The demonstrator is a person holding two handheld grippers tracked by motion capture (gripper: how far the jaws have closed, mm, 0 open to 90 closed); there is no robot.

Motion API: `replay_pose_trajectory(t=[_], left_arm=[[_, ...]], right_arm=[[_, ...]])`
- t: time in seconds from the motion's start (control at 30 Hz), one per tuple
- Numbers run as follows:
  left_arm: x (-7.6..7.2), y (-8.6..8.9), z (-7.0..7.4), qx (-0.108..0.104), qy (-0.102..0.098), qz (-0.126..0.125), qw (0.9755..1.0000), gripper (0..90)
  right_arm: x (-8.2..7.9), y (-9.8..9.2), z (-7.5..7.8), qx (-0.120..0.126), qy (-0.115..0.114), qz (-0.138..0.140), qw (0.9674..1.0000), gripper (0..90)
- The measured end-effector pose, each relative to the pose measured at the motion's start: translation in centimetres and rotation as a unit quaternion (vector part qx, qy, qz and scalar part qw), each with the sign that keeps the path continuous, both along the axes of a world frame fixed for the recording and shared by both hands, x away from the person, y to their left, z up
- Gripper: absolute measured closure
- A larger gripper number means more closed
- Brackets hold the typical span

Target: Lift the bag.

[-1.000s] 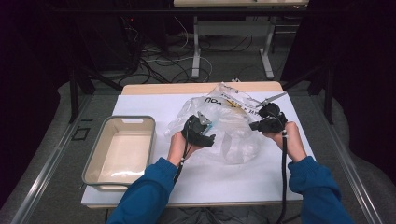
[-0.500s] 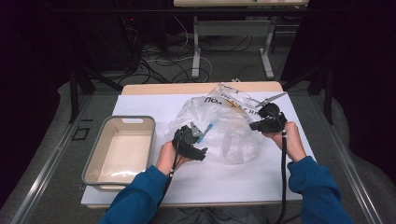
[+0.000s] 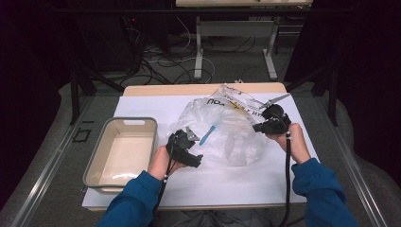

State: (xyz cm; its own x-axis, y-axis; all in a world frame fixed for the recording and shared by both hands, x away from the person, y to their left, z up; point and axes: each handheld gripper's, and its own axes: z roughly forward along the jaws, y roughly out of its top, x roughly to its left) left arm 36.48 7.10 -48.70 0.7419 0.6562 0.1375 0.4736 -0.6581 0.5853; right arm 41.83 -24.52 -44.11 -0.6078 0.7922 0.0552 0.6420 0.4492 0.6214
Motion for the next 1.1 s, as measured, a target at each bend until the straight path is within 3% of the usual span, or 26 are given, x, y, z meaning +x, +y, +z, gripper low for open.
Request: replay_pose_trajectory(t=[0.3,0.4,0.5,0.53,0.67,0.73,0.8,0.87,1.1], left_arm=[[-0.2,1.9,2.7,0.007,0.001,0.018,0.9998,15.8],[-0.2,2.6,3.3,0.004,-0.002,0.026,0.9997,15.8],[0.1,3.2,3.9,0.016,0.003,0.026,0.9995,15.8],[0.2,3.4,4.0,0.01,0.001,0.033,0.9994,15.8],[1.1,4.3,4.8,0.025,0.004,0.045,0.9986,15.8],[1.8,4.6,5.3,0.051,0.001,0.043,0.9978,15.8],[2.8,4.7,5.5,0.051,0.019,0.045,0.9975,15.8],[3.9,4.8,5.4,0.067,0.024,0.048,0.9963,15.9],[7.6,4.0,3.1,0.109,0.08,0.047,0.9897,16.3]], right_arm=[[0.0,-0.1,0.0,-0.001,0.0,0.0,1.0,90.0],[0.1,-0.2,0.0,0.002,-0.002,0.003,1.0,90.0],[0.0,-0.2,0.1,0.002,0.003,-0.003,1.0,90.0],[0.0,-0.2,0.1,0.002,0.003,-0.004,1.0,90.0],[-0.1,-0.4,0.3,0.004,0.001,-0.005,1.0,90.0],[-0.1,-0.5,0.3,0.002,-0.003,-0.007,1.0,90.0],[-0.1,-0.5,0.3,0.002,-0.002,-0.01,0.9999,90.0],[-0.1,-0.5,0.2,0.001,-0.001,-0.006,1.0,90.0],[-0.1,-0.5,0.1,0.004,0.003,-0.009,0.9999,90.0]])
